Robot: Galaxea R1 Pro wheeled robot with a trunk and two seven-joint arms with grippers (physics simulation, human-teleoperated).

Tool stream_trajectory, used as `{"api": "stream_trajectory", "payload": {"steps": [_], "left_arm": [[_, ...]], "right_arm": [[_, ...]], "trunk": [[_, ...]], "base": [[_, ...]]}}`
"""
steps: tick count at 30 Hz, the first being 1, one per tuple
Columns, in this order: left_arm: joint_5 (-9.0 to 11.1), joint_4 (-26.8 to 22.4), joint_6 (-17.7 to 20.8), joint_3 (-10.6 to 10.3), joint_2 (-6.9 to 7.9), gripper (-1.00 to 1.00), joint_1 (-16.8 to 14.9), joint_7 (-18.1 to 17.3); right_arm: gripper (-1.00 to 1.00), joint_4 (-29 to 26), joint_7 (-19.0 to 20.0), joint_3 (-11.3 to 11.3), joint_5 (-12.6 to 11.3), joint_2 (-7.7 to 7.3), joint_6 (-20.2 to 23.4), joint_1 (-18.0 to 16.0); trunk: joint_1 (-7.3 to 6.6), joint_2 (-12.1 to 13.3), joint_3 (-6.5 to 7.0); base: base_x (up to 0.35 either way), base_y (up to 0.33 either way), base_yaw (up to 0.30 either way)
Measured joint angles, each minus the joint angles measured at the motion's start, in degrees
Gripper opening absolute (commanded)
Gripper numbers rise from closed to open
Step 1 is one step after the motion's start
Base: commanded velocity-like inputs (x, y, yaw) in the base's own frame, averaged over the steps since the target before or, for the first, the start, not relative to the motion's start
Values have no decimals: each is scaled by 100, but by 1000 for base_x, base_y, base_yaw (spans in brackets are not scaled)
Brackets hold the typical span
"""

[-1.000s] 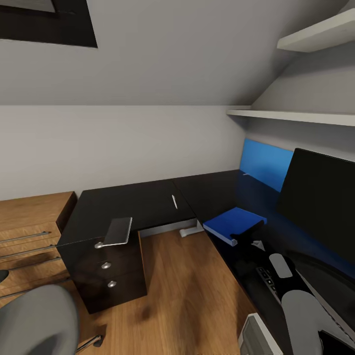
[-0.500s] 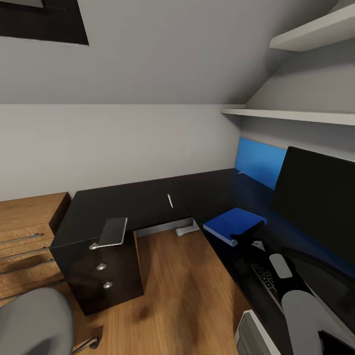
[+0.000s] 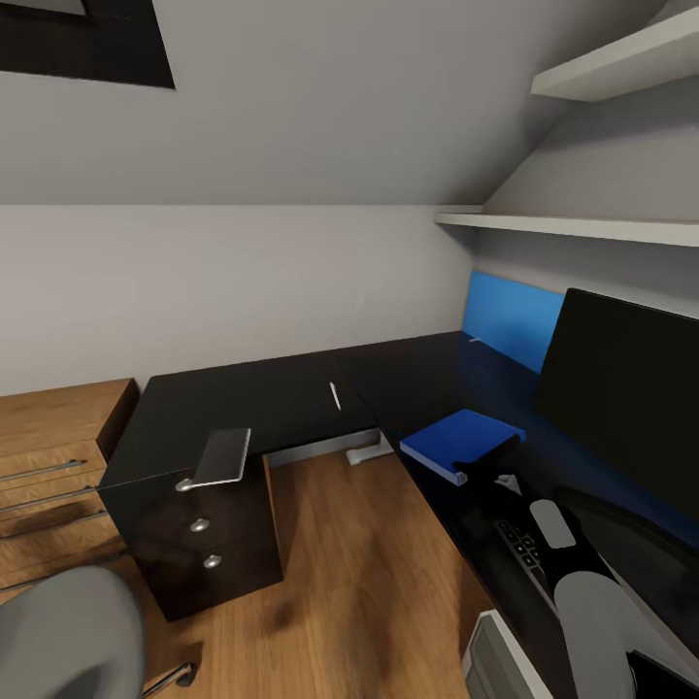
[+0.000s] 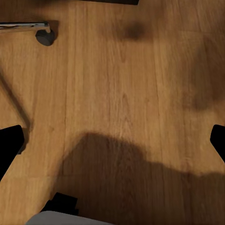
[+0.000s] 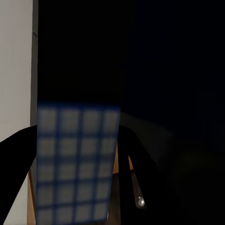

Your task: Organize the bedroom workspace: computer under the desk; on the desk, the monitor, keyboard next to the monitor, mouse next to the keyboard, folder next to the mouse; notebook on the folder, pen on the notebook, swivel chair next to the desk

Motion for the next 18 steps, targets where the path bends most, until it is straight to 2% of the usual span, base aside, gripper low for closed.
{"api": "stream_trajectory", "payload": {"steps": [9,10,18], "left_arm": [[0,0,-2,8,0,100,0,0],[0,0,-3,8,0,100,0,0],[0,0,-3,9,0,100,0,0]], "right_arm": [[-100,0,-2,0,0,-6,0,0],[100,0,-2,0,2,-7,0,0],[100,0,-4,0,9,0,1,0]], "trunk": [[0,0,0],[0,0,0],[0,0,0]], "base": [[0,0,0],[0,0,0],[0,0,0]]}}
